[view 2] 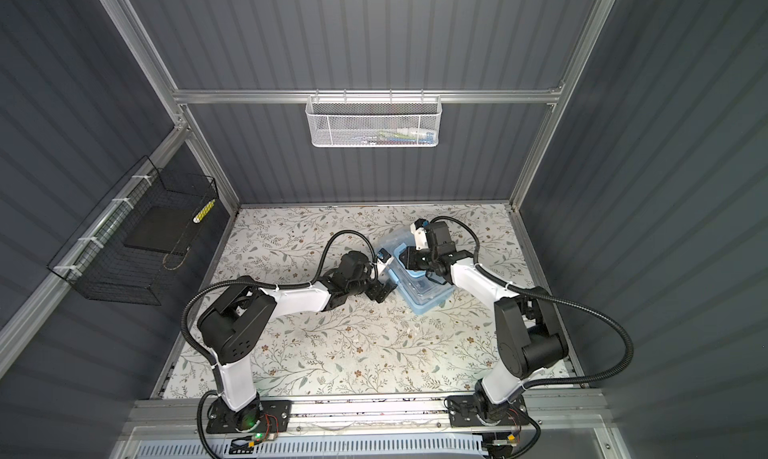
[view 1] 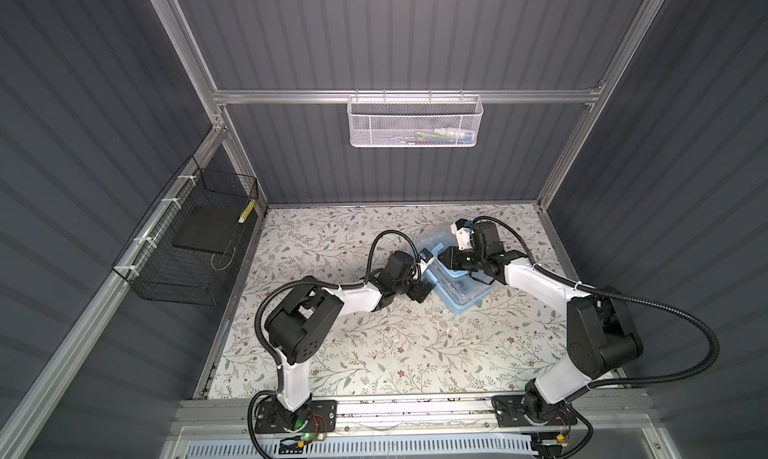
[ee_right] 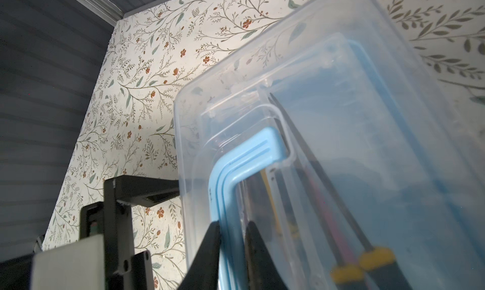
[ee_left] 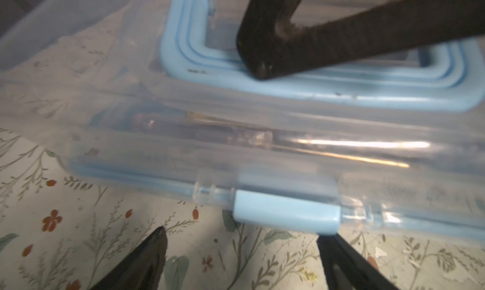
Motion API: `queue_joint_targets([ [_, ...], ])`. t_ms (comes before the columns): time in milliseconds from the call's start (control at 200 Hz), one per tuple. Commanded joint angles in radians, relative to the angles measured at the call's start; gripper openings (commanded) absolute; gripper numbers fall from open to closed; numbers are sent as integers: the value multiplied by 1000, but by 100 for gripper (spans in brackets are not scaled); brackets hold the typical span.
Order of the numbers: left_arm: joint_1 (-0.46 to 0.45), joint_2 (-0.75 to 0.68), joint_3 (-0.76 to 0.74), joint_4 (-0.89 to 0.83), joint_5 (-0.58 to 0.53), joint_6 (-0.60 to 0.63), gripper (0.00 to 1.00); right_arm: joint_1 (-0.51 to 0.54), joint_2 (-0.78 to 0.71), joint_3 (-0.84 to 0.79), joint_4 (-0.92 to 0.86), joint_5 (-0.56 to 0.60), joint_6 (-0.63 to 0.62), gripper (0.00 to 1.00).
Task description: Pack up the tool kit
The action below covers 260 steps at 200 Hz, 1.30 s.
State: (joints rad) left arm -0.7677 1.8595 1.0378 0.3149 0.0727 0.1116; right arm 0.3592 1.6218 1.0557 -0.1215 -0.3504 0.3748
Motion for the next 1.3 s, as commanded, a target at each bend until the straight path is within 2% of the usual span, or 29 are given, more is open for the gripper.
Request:
queue_joint_targets([
  [0,5,-89,-11,29,-30,-1,98,35,39,-44,-315,-26,15,26],
  [45,5,-111,-23,10,-36,2,99,35,34,-35,-319,-13,22,32],
  [100,5,-137,-35,-20,-48,8,100,33,25,-24,-323,-1,24,35],
  [195,5,-189,-68,-53,-94,10,100,32,13,7,-331,-4,27,49],
  [265,5,-231,-98,-65,-159,3,100,32,-8,35,-338,-4,23,60],
  [340,7,-279,-121,-83,-256,-21,100,32,-47,58,-337,3,19,67],
  [370,7,-298,-130,-85,-294,-30,100,30,-61,68,-335,45,16,71],
  [410,7,-325,-144,-89,-328,-36,100,30,-89,81,-335,62,8,80],
  [445,7,-347,-154,-92,-370,-49,100,29,-110,93,-336,77,4,97],
  [455,7,-354,-158,-93,-383,-54,100,30,-117,95,-334,80,3,98],
  [650,17,-448,-213,-126,-599,-121,100,16,-263,104,-324,191,-24,99],
  [755,34,-480,-241,-163,-695,-169,100,-6,-357,59,-296,261,-49,99],
  [870,88,-530,-300,-174,-765,-238,100,-40,-467,-20,-272,389,-98,99],
  [960,162,-581,-361,-176,-785,-299,100,-82,-581,-144,-157,521,-160,99],
  [1046,218,-625,-427,-135,-837,-287,100,-142,-670,-313,38,623,-232,99],
  [1166,315,-641,-498,-59,-817,-256,100,-234,-742,-570,392,660,-300,99],
  [1296,386,-603,-528,1,-789,-233,100,-300,-712,-746,668,660,-310,99],
])
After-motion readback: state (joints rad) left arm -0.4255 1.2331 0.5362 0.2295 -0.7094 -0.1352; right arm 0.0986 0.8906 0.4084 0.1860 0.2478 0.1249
